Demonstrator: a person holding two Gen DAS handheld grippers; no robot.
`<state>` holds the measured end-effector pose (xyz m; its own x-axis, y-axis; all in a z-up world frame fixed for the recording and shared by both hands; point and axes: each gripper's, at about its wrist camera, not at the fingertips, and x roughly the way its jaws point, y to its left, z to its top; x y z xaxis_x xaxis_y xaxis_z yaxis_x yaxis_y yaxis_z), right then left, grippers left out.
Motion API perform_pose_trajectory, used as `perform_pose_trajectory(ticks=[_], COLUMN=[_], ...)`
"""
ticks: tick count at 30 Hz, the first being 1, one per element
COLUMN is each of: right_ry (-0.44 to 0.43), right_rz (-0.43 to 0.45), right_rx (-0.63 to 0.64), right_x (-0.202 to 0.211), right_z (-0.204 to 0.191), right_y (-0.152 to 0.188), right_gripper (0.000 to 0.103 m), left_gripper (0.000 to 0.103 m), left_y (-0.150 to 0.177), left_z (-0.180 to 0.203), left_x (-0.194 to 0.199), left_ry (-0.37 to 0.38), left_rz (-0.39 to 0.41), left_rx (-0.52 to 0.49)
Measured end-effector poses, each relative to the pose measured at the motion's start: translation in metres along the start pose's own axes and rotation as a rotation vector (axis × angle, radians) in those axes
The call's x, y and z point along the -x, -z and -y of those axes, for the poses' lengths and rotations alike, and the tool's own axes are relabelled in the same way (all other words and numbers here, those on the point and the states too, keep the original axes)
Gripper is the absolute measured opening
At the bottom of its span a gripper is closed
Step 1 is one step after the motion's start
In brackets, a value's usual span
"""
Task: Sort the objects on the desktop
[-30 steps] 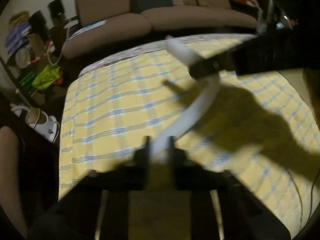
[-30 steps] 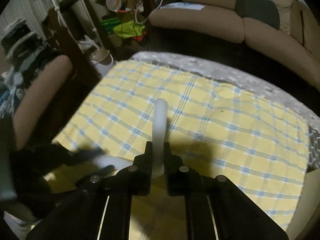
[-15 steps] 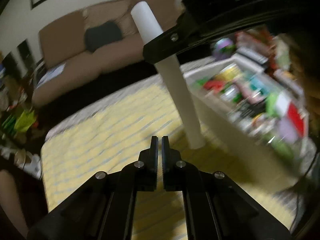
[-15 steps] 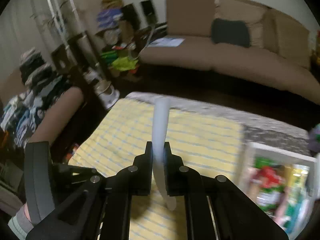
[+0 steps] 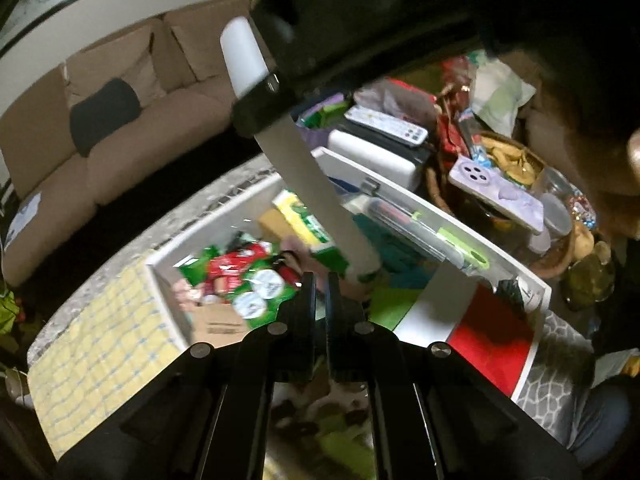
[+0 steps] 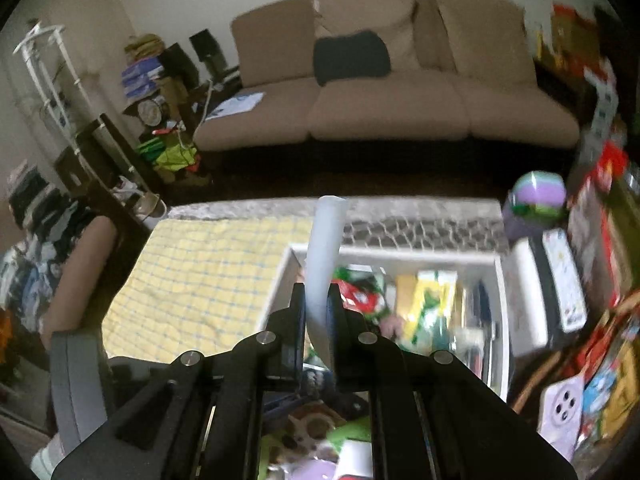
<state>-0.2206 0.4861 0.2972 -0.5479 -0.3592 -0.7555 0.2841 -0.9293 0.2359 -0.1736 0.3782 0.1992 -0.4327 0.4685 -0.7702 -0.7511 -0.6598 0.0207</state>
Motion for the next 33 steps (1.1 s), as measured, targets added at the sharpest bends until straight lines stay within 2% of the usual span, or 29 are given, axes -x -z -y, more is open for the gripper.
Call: perform_pose_trajectory(ticks=[3, 10, 13, 14, 17, 19, 20, 23, 25, 27, 30, 33], right_ry=[-0.013, 0.065, 0.107, 0.13, 0.141, 0.13, 0.136, 0.147, 0.137, 0.125, 0.13, 0.116], right_rz=[-0.065, -0.154, -0.197, -0.201, -0.16, -0.131, -0.117, -0.073, -0.052, -0.043, -0.026, -0.011], right_rx=[-0.063, -0.155, -0.163, -0.157, -0.173, -0.172, -0.165, -0.147, -0.134, -0.122, -0.099, -0.098], right_x=[-0.025, -0.096, -0.122, -0.126, -0.12, -0.107, -0.101, -0.077, -0.062, -0.047, -0.027, -0.009], right_z=[0.034, 0.1, 0.112, 0.114, 0.124, 0.126, 0.126, 0.121, 0.117, 0.111, 0.101, 0.092], right_y=[0.012, 0.037, 0.042, 0.042, 0.04, 0.036, 0.035, 0.03, 0.031, 0.036, 0.049, 0.064], right_gripper=[0.009, 0.01, 0.017, 0.024, 0.032, 0.039, 0.041, 0.049, 0.051, 0.054, 0.064, 0.075], left_gripper=[0.005, 0.009, 0.014, 0.015, 0.018, 0.028, 0.03, 0.031, 0.042, 0.053, 0.073, 0.085], left_y=[0.004, 0.013, 0.015, 0.016, 0.019, 0.021, 0.022, 0.025, 0.027, 0.03, 0.035, 0.041], left_z=[0.008, 0.011, 0.008, 0.008, 0.009, 0.006, 0.004, 0.002, 0.003, 0.006, 0.007, 0.009], left_x=[-0.023, -0.066, -0.073, -0.074, -0.075, -0.073, -0.071, -0.064, -0.053, -0.036, -0.013, 0.009], left_ry=[0.004, 0.006, 0.011, 0.013, -0.002, -0.015, -0.019, -0.048, -0.074, -0.132, -0.191, -0.231], left_rz=[-0.043, -0.12, -0.126, -0.125, -0.116, -0.104, -0.099, -0.084, -0.071, -0.045, -0.012, 0.009], left_rx=[0.009, 0.063, 0.082, 0.082, 0.081, 0.102, 0.117, 0.145, 0.157, 0.165, 0.196, 0.222])
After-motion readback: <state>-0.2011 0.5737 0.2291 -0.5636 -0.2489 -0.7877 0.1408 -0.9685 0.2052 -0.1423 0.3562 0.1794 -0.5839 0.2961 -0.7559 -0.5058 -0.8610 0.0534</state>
